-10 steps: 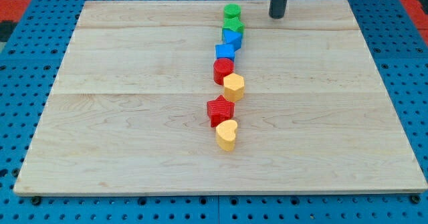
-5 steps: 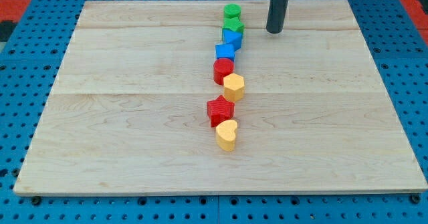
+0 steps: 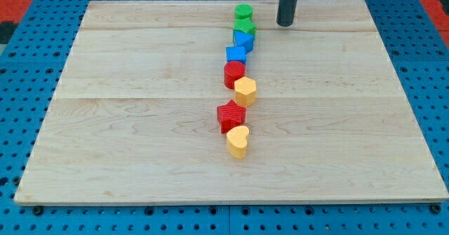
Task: Separate the green star from green circle
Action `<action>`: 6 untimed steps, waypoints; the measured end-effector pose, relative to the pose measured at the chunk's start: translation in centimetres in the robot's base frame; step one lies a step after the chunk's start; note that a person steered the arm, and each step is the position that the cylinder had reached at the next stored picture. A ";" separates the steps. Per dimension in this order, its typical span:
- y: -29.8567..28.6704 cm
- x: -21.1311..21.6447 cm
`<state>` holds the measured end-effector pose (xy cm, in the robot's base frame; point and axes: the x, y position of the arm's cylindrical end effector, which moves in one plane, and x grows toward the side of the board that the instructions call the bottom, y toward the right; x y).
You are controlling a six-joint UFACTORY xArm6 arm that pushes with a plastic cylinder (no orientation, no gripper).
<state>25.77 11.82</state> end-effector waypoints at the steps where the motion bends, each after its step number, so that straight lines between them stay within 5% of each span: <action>1: 0.1 0.0; 3: 5.1 0.6; 6: -3.1 1.9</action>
<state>27.67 8.77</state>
